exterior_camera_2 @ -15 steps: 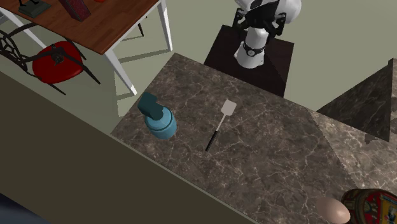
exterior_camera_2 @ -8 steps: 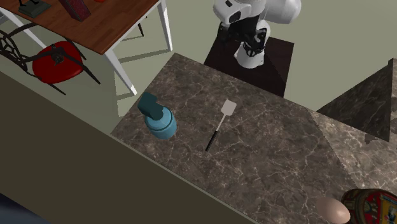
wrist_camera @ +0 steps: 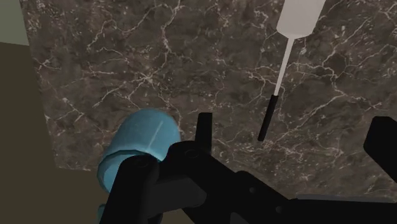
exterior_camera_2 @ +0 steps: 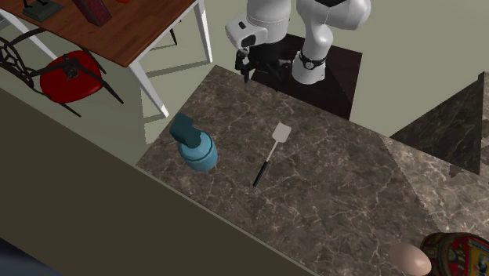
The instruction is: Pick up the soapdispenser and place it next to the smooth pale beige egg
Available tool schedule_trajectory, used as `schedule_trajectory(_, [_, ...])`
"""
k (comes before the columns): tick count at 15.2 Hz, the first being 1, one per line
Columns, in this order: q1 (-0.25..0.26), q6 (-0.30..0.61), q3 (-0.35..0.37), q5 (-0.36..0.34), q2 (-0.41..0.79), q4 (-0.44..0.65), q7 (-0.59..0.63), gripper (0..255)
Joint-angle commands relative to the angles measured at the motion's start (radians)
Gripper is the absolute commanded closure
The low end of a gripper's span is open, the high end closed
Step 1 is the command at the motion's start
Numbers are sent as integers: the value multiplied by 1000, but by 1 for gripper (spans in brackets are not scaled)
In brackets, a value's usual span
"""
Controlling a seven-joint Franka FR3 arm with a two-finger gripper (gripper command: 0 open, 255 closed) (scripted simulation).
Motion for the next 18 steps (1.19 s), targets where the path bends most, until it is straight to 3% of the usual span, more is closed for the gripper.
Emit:
schedule_trajectory(1, [-4, 70, -21, 5, 58, 20, -17, 0])
schedule_trajectory(10, [-17, 297, -112, 104, 329, 185, -133, 0])
schedule_trajectory(16, [-43, 388, -147, 233, 513, 341, -236, 0])
schedule_trajectory(18, [-45, 409, -144, 247, 533, 339, -244, 0])
